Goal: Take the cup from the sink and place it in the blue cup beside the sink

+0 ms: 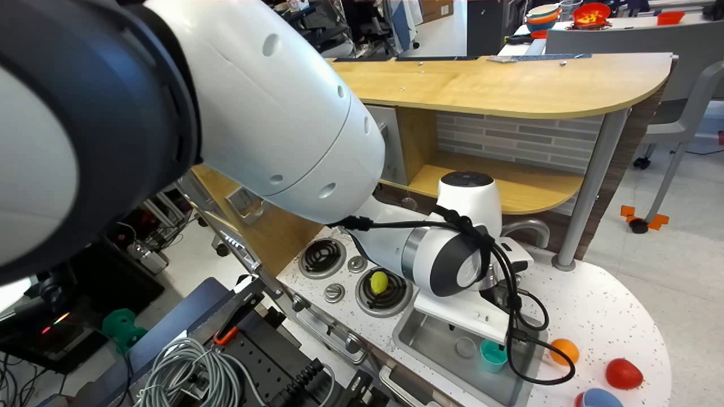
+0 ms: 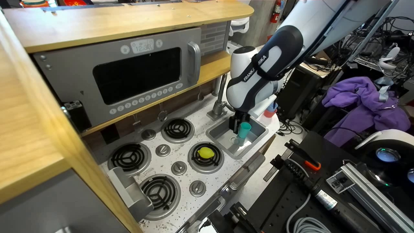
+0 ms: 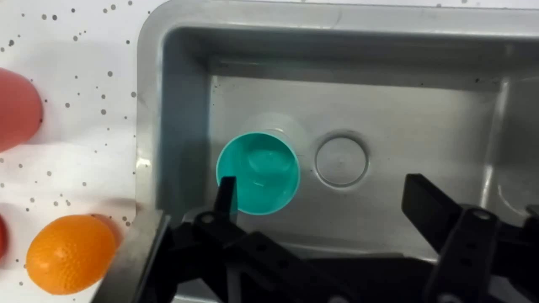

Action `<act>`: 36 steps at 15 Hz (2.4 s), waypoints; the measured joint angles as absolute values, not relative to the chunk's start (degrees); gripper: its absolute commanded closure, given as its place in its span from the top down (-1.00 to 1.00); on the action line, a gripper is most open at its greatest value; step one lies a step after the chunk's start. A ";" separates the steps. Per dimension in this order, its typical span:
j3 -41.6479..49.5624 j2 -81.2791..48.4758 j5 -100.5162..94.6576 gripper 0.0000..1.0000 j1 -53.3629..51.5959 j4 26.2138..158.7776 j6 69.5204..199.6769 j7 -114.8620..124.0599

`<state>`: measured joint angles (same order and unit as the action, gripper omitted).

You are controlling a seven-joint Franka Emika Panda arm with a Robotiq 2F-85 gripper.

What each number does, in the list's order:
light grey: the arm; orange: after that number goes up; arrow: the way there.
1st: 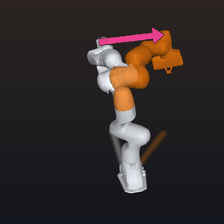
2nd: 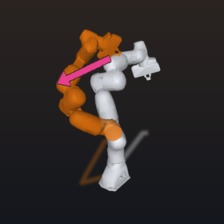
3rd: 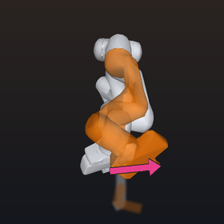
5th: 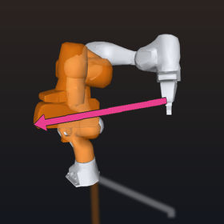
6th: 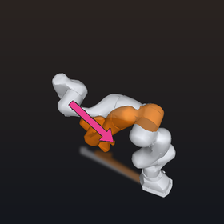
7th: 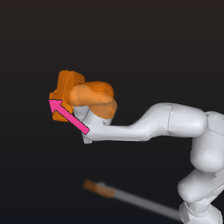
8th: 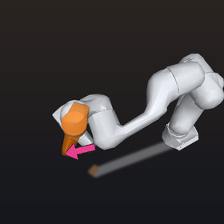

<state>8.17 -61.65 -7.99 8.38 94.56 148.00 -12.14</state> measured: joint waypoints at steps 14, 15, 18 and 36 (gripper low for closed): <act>7.88 -63.54 -7.99 1.00 8.38 93.89 148.00 -10.59; 7.88 -63.74 -7.99 0.87 8.38 93.76 148.00 -10.50; 7.88 -64.55 -7.99 0.34 8.37 92.93 148.00 -10.12; 8.01 -56.41 -7.77 -0.99 9.28 98.36 148.00 -9.99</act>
<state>8.01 -56.41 -7.77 9.28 98.36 148.00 -9.99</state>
